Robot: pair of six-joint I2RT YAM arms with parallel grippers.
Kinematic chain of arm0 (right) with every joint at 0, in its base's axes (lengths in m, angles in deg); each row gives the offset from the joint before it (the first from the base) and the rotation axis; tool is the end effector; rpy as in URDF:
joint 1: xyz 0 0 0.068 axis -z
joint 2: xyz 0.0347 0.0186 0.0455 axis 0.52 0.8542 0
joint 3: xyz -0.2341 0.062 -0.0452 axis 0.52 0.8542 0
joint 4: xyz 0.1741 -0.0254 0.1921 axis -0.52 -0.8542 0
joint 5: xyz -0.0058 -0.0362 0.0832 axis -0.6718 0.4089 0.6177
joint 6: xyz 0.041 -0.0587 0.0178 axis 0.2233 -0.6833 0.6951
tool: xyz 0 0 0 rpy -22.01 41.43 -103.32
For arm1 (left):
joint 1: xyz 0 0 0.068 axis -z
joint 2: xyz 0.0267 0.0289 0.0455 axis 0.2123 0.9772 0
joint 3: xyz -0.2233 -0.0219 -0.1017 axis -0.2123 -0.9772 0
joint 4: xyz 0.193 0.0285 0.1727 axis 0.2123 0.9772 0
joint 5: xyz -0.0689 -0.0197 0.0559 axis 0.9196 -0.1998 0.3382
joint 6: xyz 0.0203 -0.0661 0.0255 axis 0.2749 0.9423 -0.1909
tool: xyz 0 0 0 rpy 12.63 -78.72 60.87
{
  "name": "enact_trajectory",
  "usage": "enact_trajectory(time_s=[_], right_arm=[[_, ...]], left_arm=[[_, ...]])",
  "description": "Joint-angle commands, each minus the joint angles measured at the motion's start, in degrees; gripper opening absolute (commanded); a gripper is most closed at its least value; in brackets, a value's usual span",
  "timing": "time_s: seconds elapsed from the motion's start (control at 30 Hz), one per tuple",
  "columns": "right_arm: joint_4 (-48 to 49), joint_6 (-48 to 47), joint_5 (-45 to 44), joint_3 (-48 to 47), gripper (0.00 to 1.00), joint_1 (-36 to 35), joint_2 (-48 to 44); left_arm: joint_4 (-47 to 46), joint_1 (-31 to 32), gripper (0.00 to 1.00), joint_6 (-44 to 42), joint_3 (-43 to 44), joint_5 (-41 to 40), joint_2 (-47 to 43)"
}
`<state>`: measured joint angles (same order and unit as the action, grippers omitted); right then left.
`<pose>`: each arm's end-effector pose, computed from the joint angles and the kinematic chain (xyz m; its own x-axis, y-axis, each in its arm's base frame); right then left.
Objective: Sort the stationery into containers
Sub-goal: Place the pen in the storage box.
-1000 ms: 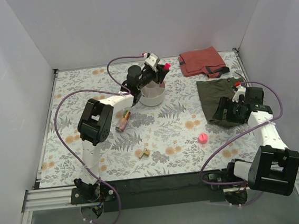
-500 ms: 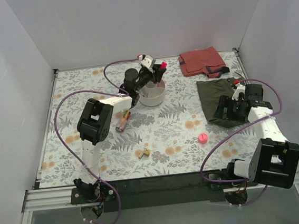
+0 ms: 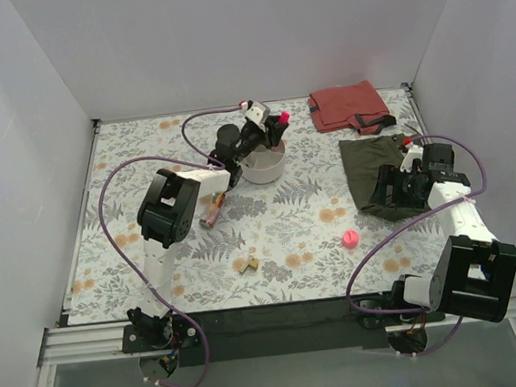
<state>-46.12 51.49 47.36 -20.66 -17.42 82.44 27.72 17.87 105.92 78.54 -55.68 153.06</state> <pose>0.2614 -0.0435 0.1763 -0.8064 0.1611 -0.5691 0.0137 0.9670 0.2543 0.4285 -0.2759 0.1882 -0.4059 -0.4299 -0.8065 0.6907 0.4336 -0.5787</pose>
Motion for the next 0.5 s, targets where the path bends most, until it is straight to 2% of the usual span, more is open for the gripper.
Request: enact_trajectory(time_s=[0.0,0.03,0.07,0.13,0.17,0.2,0.3,0.47], right_arm=[[-0.52,-1.14,-0.41,-0.89,0.89,0.41,-0.4],[-0.52,-1.23,-0.33,-0.89,0.89,0.41,-0.23],[-0.44,-1.23,-0.33,-0.8,0.89,0.33,-0.05],[-0.35,-1.23,0.11,-0.89,0.89,0.33,0.04],[-0.09,-1.14,0.29,-0.89,0.89,0.33,0.39],[0.0,-1.06,0.64,-0.89,0.89,0.33,0.3],[0.36,-0.79,0.82,-1.07,0.89,0.33,0.65],[0.88,0.08,1.78,-0.63,0.89,0.41,0.13]], left_arm=[[-1.61,0.54,0.0,-0.6,1.7,0.24,0.11],[-1.61,0.72,0.02,-0.6,1.7,0.15,0.12],[-1.43,0.81,0.09,-0.6,1.7,0.33,0.03],[-1.52,0.98,0.31,-1.03,1.53,0.42,-0.06],[-1.26,0.98,0.54,-1.3,1.53,0.33,-0.32],[-1.34,1.07,0.6,-1.39,1.44,0.07,-0.59],[-0.99,1.07,0.66,-1.39,1.09,0.06,-2.95],[0.85,1.07,0.67,-1.56,0.12,1.03,-8.84]])
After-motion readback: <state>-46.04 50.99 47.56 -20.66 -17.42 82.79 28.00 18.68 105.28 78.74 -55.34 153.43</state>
